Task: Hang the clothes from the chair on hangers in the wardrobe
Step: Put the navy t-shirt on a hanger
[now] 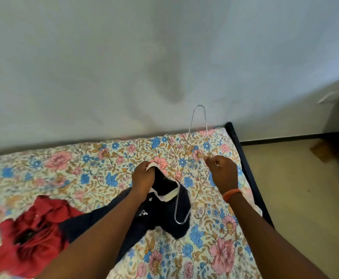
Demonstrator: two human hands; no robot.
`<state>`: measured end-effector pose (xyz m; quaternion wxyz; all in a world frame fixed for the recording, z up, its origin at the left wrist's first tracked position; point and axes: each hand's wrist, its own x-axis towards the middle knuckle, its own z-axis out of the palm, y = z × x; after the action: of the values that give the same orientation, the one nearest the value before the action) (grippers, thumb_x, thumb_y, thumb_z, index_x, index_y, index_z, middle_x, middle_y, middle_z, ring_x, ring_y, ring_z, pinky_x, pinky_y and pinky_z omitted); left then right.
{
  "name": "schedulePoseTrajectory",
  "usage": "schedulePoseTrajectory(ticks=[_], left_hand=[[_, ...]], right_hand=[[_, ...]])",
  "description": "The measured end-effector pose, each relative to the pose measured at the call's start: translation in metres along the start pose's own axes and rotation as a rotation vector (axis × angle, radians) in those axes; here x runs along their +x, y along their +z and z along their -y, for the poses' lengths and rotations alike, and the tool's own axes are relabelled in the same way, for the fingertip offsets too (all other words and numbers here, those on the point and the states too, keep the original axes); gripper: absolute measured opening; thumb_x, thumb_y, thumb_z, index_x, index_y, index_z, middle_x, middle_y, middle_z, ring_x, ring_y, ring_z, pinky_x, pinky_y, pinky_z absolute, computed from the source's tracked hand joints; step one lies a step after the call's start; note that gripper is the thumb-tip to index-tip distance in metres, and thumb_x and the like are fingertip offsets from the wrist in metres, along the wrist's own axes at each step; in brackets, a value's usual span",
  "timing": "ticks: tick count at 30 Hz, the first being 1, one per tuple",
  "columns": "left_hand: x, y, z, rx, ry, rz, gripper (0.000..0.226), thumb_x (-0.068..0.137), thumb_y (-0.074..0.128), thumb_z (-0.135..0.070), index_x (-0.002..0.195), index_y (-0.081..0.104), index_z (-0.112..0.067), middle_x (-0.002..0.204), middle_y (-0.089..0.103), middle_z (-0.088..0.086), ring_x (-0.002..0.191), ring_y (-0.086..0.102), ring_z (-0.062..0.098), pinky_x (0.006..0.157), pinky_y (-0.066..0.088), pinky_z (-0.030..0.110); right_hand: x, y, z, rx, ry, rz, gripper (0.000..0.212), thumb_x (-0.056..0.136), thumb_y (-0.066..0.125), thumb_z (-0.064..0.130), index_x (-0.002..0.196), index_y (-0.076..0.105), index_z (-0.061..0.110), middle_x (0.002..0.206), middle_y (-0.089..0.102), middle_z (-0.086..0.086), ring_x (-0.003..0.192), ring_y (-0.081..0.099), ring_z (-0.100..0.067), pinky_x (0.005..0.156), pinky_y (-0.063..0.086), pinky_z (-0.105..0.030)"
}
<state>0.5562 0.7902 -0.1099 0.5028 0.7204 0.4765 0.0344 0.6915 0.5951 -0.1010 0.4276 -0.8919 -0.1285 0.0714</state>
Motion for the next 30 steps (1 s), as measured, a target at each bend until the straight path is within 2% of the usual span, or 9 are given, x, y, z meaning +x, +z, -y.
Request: schedulePoseTrajectory(ticks=[2,6,10,13,16,20,24,27,30], left_hand=[[-0.024,-0.034,-0.027,0.164,0.123,0.037,0.024,0.093,0.052,-0.013,0.112,0.067,-0.010,0.112,0.061,-0.001,0.108,0.056,0.022,0.077,0.037,0.024],[-0.070,-0.103,-0.077,0.457,0.370,0.182,0.012,0.088,0.060,-0.012,0.088,0.068,-0.003,0.094,0.066,0.008,0.097,0.060,0.027,0.067,0.034,0.028],[-0.121,-0.176,-0.126,0.558,0.483,0.207,0.017,0.090,0.062,-0.023,0.085,0.070,-0.010,0.091,0.069,0.008,0.091,0.061,0.025,0.067,0.034,0.026],[-0.154,-0.219,-0.154,0.487,0.467,0.215,0.036,0.092,0.062,-0.029,0.063,0.050,-0.012,0.064,0.048,0.002,0.069,0.046,0.021,0.058,0.030,0.030],[-0.182,-0.255,-0.180,0.361,0.422,0.194,0.035,0.089,0.066,-0.030,0.067,0.046,-0.012,0.063,0.039,0.004,0.062,0.037,0.018,0.056,0.026,0.029],[-0.211,-0.300,-0.212,0.192,0.347,0.167,0.023,0.083,0.068,-0.025,0.074,0.053,-0.009,0.075,0.049,0.012,0.069,0.049,0.024,0.063,0.038,0.034],[-0.226,-0.338,-0.236,-0.078,0.226,0.117,0.022,0.083,0.066,-0.018,0.100,0.064,-0.004,0.100,0.066,0.017,0.090,0.066,0.034,0.077,0.054,0.039],[-0.236,-0.366,-0.250,-0.227,0.219,0.116,0.009,0.083,0.056,-0.013,0.089,0.060,-0.007,0.089,0.060,0.013,0.077,0.060,0.030,0.072,0.051,0.035],[-0.245,-0.389,-0.263,-0.244,0.266,0.212,0.026,0.084,0.041,-0.010,0.093,0.064,-0.002,0.073,0.062,0.009,0.064,0.060,0.023,0.061,0.050,0.027]], right_hand=[[-0.018,-0.012,0.040,0.090,0.000,-0.069,0.037,0.094,0.067,0.028,0.061,0.061,0.011,0.060,0.060,-0.004,0.059,0.055,-0.022,0.058,0.041,-0.033],[-0.043,-0.035,0.109,0.182,-0.017,-0.213,0.034,0.094,0.063,0.027,0.064,0.059,0.011,0.062,0.059,-0.002,0.059,0.053,-0.022,0.056,0.034,-0.032],[-0.064,-0.067,0.183,0.235,-0.132,-0.345,0.036,0.096,0.058,0.029,0.067,0.056,0.008,0.062,0.055,-0.004,0.058,0.050,-0.021,0.056,0.032,-0.029],[-0.076,-0.081,0.230,0.291,-0.229,-0.433,0.033,0.097,0.055,0.030,0.071,0.055,0.009,0.063,0.055,-0.002,0.059,0.052,-0.023,0.056,0.034,-0.028],[-0.091,-0.088,0.270,0.261,-0.365,-0.464,0.032,0.096,0.055,0.029,0.072,0.055,0.009,0.062,0.053,-0.001,0.057,0.049,-0.021,0.055,0.029,-0.026],[-0.114,-0.090,0.300,0.137,-0.647,-0.430,0.036,0.094,0.051,0.038,0.070,0.055,0.012,0.060,0.057,-0.001,0.052,0.047,-0.018,0.051,0.031,-0.026],[-0.130,-0.090,0.308,-0.104,-0.921,-0.380,0.035,0.097,0.049,0.039,0.072,0.056,0.016,0.064,0.055,-0.001,0.053,0.052,-0.021,0.048,0.039,-0.031],[-0.135,-0.092,0.306,-0.239,-1.033,-0.296,0.039,0.100,0.042,0.044,0.074,0.056,0.020,0.063,0.054,0.001,0.052,0.055,-0.023,0.045,0.038,-0.032],[-0.142,-0.100,0.310,-0.318,-1.126,-0.262,0.047,0.102,0.036,0.048,0.072,0.058,0.021,0.060,0.055,0.004,0.048,0.054,-0.020,0.042,0.034,-0.028]])
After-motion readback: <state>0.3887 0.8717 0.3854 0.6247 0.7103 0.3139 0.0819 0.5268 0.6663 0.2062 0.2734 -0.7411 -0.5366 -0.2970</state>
